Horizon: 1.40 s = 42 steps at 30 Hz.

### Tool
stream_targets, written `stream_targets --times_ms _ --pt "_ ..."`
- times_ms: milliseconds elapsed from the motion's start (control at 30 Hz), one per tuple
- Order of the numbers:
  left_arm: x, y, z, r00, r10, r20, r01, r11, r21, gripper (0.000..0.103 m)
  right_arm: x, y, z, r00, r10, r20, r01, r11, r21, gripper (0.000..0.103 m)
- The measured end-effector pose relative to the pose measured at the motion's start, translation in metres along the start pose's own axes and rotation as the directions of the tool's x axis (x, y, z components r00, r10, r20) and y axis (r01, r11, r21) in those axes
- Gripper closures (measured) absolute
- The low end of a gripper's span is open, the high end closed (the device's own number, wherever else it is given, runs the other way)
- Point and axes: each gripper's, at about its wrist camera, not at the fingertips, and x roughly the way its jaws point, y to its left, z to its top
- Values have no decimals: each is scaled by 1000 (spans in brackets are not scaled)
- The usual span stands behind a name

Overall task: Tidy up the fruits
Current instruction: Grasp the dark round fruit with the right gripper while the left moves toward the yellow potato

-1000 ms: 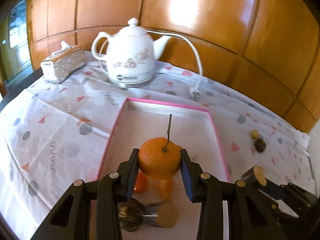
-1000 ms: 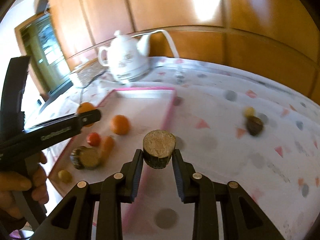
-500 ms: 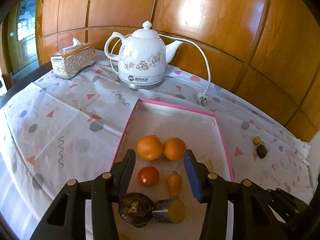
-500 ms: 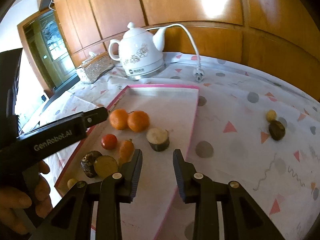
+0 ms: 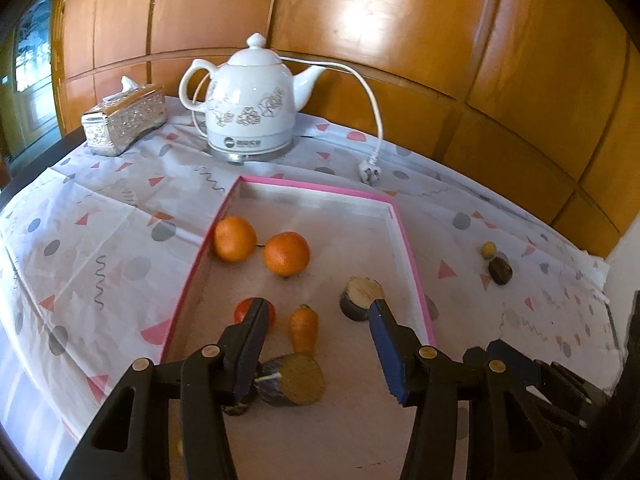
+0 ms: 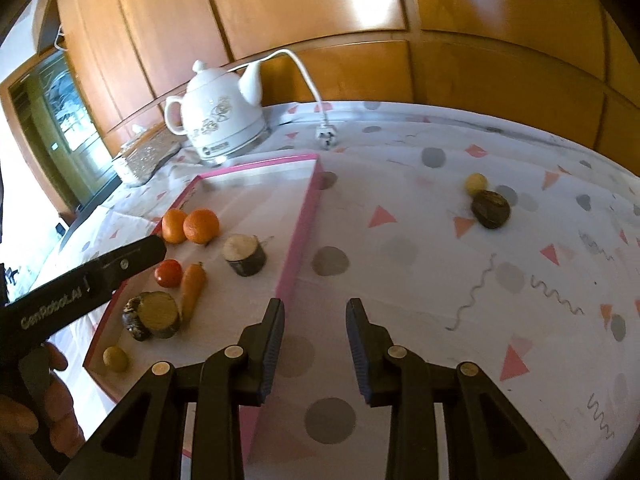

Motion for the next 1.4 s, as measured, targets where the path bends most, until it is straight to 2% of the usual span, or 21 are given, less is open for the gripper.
stream_targets --times_ms 833,1400 --pt "3 -39 -18 999 -39 -38 43 993 113 50 -10 -29 -9 996 -88 20 87 995 47 71" --pt "18 -82 -20 994 -80 -81 94 975 199 50 -12 -104 -12 972 -235 -11 233 957 174 71"
